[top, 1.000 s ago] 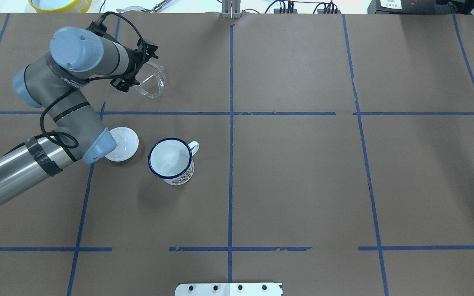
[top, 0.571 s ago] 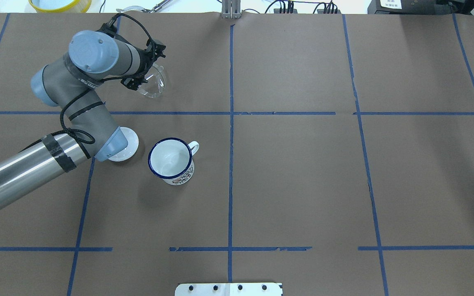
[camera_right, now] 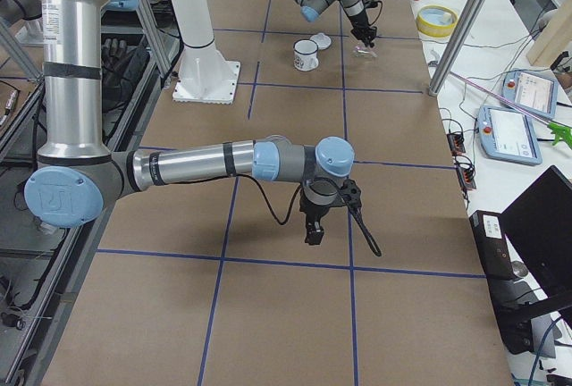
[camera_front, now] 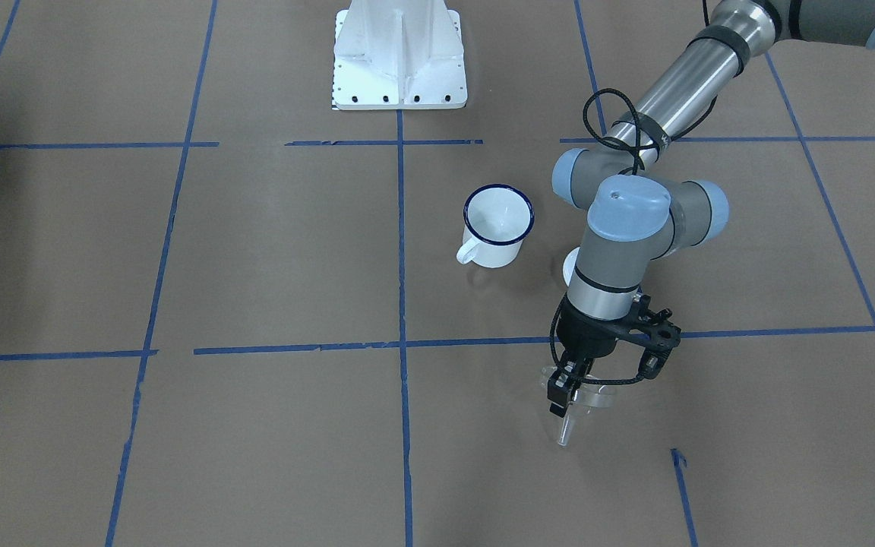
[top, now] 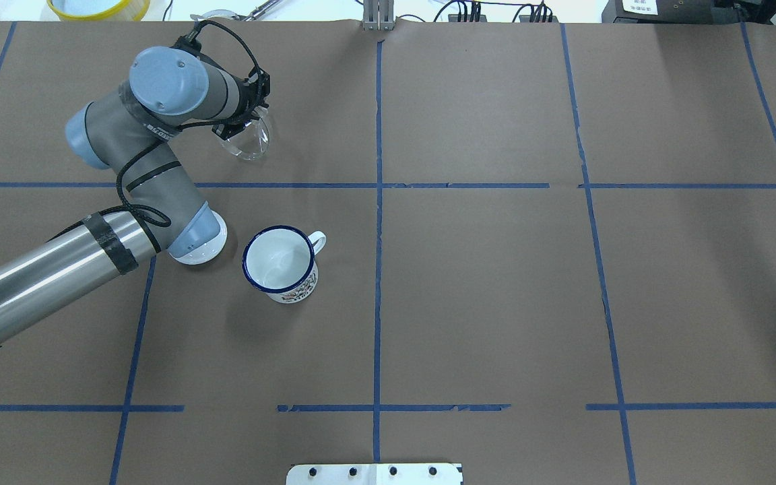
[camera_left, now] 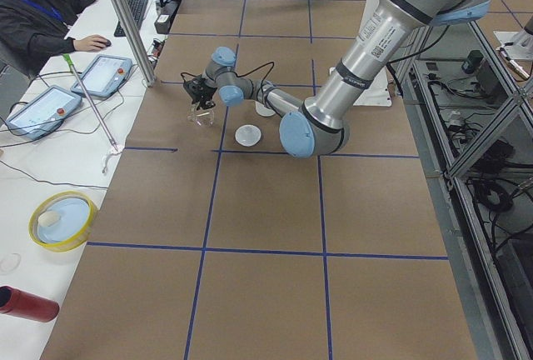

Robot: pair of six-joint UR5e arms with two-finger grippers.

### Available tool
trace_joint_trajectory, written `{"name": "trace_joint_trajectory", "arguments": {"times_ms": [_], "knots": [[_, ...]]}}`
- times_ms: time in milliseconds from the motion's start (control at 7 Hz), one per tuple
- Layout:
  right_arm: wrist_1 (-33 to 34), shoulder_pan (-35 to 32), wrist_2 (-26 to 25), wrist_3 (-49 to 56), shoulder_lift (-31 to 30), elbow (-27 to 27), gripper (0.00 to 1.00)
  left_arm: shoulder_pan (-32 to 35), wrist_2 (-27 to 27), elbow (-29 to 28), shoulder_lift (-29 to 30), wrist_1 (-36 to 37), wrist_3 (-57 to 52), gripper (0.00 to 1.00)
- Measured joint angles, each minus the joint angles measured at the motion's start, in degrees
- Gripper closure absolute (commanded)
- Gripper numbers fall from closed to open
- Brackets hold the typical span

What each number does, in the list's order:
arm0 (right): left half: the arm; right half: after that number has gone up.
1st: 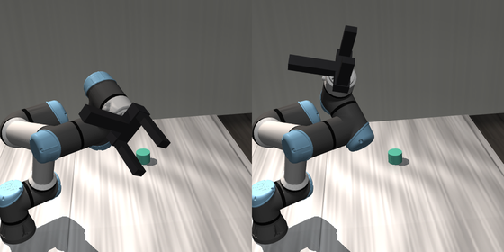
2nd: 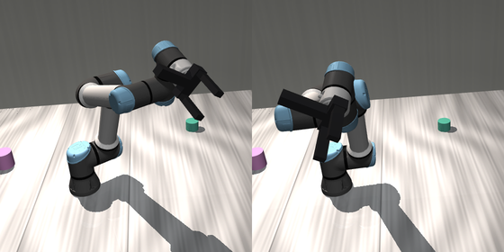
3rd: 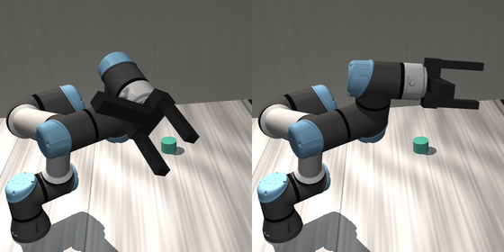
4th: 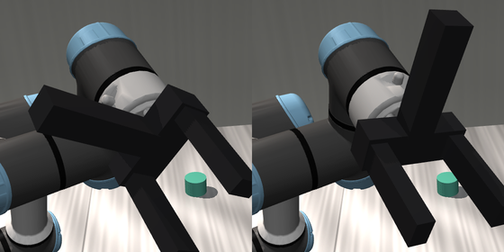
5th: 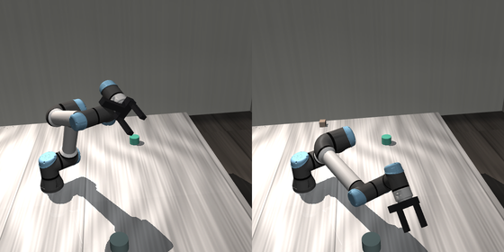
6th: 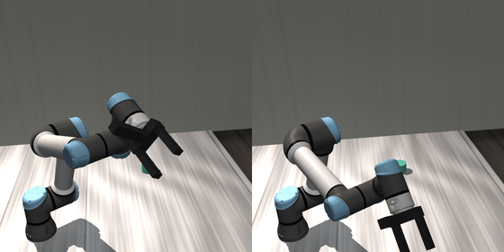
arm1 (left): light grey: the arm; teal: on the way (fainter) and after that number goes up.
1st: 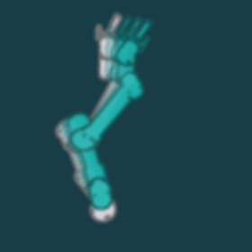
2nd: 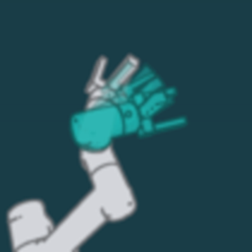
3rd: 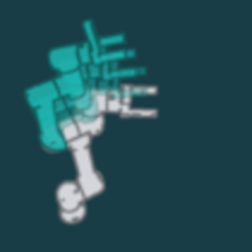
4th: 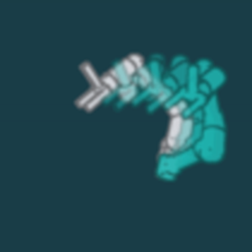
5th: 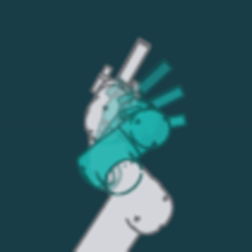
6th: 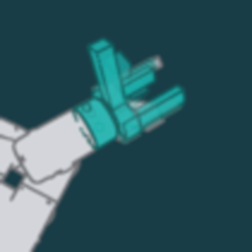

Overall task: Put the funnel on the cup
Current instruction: 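Close the left gripper on the funnel stem and lift it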

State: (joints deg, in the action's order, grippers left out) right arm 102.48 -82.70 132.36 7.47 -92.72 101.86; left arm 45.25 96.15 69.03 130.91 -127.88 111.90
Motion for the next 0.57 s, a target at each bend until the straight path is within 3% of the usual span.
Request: {"name": "trace_joint_trajectory", "arguments": {"times_ms": [286,571], "knots": [[0.0,0.0,0.0,0.0,0.0,0.0,0.0,1.63,1.56,3.2,-0.63,0.51,-0.35,1.0],[0.0,0.0,0.0,0.0,0.0,0.0,0.0,5.59,9.39,10.87,-2.28,4.4,-1.23,1.0]]}}
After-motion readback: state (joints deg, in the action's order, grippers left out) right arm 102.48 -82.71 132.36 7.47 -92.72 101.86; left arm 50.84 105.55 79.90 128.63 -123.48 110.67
